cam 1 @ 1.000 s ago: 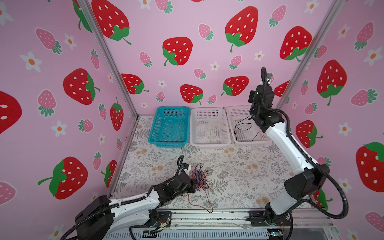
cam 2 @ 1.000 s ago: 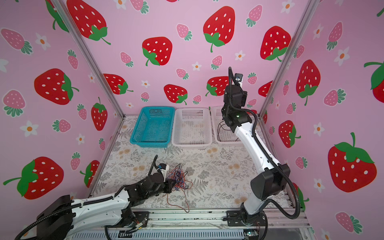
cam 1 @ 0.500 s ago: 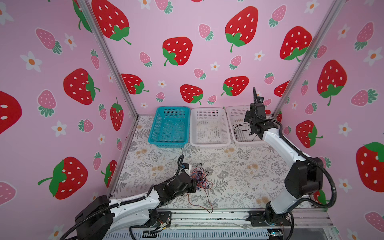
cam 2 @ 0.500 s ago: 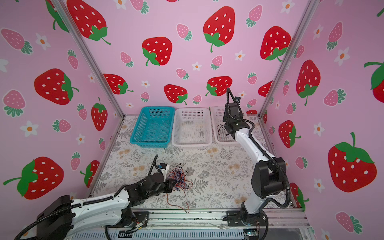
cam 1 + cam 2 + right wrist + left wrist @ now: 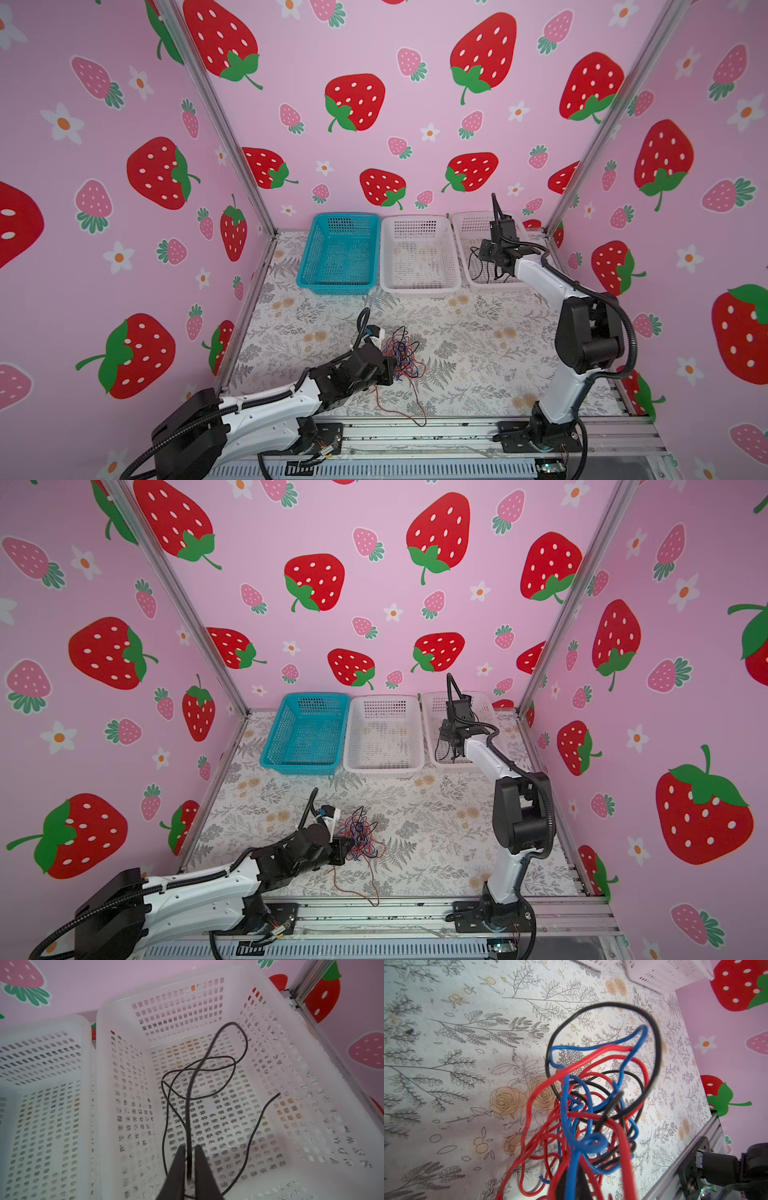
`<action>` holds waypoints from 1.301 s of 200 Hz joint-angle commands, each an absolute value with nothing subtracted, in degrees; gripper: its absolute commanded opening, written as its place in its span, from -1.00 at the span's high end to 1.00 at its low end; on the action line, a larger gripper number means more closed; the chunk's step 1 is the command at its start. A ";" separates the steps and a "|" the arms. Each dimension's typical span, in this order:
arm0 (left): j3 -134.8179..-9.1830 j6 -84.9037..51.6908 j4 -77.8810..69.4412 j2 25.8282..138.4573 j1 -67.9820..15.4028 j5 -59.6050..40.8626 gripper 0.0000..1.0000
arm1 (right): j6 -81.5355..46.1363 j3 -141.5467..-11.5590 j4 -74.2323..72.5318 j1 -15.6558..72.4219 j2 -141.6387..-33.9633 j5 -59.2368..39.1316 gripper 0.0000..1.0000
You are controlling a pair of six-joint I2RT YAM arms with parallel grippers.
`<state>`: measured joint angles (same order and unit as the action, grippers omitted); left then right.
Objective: Untangle the cables
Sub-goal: 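Lower the black wire into the farthest white basket and open the right gripper, then move the right gripper back to the tangle held by the left gripper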
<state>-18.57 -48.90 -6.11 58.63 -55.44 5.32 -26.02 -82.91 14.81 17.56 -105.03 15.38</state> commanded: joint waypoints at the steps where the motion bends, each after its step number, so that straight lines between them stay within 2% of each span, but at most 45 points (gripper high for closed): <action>1: -21.01 -49.03 -6.44 58.69 -55.73 5.69 1.00 | -27.66 -84.21 16.27 17.14 -103.36 13.91 0.47; 16: -21.01 -49.04 -6.37 58.73 -55.73 5.76 1.00 | -27.96 -84.10 16.57 17.14 -101.83 13.97 0.30; 63: -21.01 -49.31 -6.34 58.51 -55.93 6.05 1.00 | -28.82 -82.11 17.92 17.58 -96.19 12.62 0.05; 114: -21.70 -49.44 -6.24 58.28 -55.99 5.98 1.00 | -28.33 -78.09 18.72 20.23 -86.93 8.57 -0.02; 137: -21.71 -49.99 -6.70 57.62 -56.09 5.89 1.00 | -27.32 -72.56 17.23 23.10 -81.02 -1.32 -0.02; 167: -21.86 -50.54 -7.54 56.70 -56.12 6.22 1.00 | -26.90 -58.86 7.29 29.36 -71.79 -18.51 -0.02; 189: -22.32 -50.71 -7.32 56.00 -56.09 6.15 1.00 | -27.79 -49.09 1.32 36.56 -67.07 -24.32 -0.02; 230: -21.54 -51.76 -7.53 53.59 -56.28 6.41 1.00 | -39.94 -32.18 -12.10 43.29 -62.77 -27.50 0.01; 260: -21.01 -52.28 -7.75 53.00 -56.30 6.86 1.00 | -49.76 -26.62 -21.30 46.15 -62.75 -25.93 0.02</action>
<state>-19.51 -51.03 -6.13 53.76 -56.05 5.52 -39.53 -28.77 -9.23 44.27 -63.75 -25.15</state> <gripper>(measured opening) 0.060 0.493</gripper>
